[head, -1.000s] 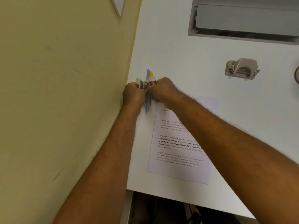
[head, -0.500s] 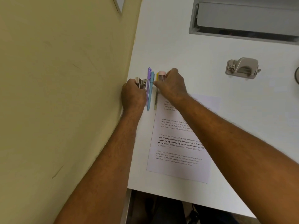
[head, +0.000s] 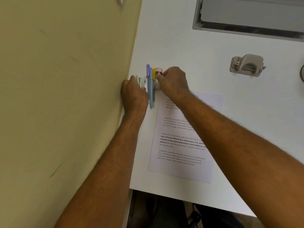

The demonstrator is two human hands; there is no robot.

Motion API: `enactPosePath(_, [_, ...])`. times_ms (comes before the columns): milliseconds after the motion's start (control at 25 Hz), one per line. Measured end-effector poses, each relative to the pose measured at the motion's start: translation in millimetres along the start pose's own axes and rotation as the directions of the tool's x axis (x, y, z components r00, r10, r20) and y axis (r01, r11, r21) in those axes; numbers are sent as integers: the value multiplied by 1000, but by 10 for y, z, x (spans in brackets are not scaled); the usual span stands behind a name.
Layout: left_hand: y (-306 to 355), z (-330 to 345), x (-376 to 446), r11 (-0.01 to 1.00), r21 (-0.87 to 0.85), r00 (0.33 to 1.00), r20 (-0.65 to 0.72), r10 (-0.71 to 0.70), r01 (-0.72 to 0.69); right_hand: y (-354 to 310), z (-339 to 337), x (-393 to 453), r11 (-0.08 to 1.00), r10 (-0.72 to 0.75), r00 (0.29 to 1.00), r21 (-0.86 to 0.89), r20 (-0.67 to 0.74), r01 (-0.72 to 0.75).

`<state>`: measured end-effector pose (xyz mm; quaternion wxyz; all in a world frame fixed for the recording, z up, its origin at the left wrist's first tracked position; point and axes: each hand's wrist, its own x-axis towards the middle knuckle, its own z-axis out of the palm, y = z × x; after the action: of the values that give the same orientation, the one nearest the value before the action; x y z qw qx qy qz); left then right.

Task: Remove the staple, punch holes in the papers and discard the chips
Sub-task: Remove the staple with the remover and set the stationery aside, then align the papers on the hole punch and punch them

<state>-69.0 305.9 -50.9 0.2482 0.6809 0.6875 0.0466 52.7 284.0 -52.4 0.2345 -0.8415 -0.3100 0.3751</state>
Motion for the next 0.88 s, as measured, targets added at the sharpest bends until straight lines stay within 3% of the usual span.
enactPosePath(280, [-29,23,-77,999,-29,999,-33,38,-39,37,-14,-40,997,10,999,74,-32,-8])
enactPosePath(520, [3,116,-704,979,45,970,-131,204,-200,322,-283,-209,989,-38,990,140,-132,57])
enactPosePath(720, [-30,470,-1628,953,19,953,7,302,-302,1005,-775,-589,990,-94,954,73,-283,119])
enactPosePath(880, [-119,808,-1995,923,139,929,149,338,-358,1427,-954,-711,998,-63,965,-4,-253,64])
